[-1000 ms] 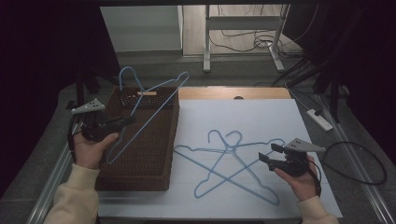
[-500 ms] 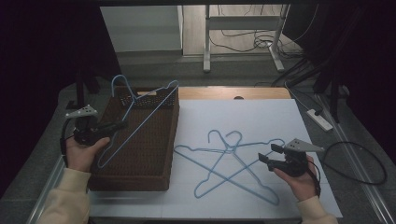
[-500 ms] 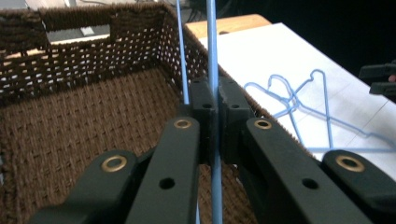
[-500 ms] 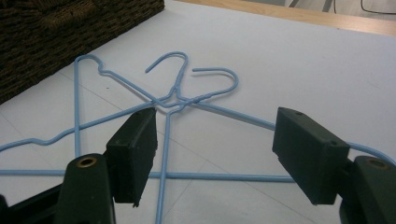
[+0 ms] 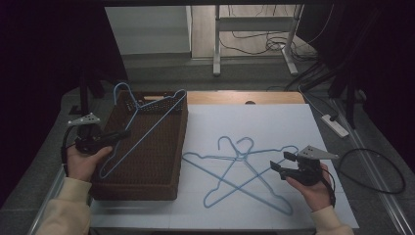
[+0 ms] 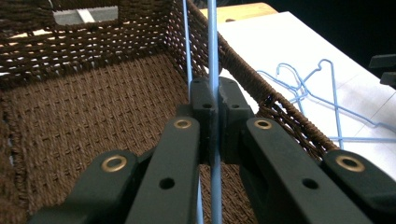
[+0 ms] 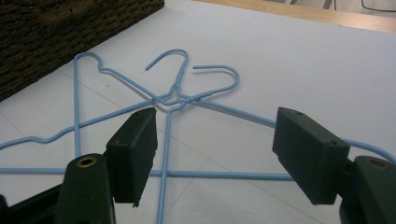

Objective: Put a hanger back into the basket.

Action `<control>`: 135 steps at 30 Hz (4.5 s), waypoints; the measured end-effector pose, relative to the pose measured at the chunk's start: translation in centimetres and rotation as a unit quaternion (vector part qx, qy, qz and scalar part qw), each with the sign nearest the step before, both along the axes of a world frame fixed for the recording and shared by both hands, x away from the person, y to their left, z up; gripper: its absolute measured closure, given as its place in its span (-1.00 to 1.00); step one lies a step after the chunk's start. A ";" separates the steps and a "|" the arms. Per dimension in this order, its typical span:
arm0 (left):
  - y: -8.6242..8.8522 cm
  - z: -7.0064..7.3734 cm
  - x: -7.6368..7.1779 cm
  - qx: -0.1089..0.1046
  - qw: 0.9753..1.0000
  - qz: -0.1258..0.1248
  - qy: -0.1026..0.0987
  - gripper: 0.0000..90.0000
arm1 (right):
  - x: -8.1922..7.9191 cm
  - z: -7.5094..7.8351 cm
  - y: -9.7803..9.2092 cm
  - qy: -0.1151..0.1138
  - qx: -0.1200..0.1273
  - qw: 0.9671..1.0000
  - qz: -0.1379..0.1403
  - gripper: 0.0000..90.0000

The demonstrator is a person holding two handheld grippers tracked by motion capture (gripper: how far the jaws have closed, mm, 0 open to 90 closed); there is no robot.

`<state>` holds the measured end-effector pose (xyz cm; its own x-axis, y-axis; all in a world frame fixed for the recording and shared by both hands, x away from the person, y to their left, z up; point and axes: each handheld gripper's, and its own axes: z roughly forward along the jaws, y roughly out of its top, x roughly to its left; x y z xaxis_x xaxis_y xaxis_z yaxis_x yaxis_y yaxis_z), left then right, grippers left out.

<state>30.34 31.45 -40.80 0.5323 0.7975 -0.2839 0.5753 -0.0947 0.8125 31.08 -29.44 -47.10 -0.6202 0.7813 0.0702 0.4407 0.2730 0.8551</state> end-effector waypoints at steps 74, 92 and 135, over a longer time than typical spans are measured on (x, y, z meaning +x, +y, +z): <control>-1.2 -4.2 4.1 0.195 0.967 0.100 0.130 -0.07 | 0.2 -0.6 0.5 0.018 -0.012 1.000 0.006 -0.31; -2.8 -0.8 -0.9 0.063 0.998 0.029 -0.003 -0.23 | 0.3 -0.6 0.4 0.021 -0.008 1.000 0.005 -0.31; -9.2 -2.4 -5.3 0.036 0.995 -0.064 -0.071 -0.29 | -0.1 -0.1 -0.3 0.010 0.002 1.000 0.007 -0.30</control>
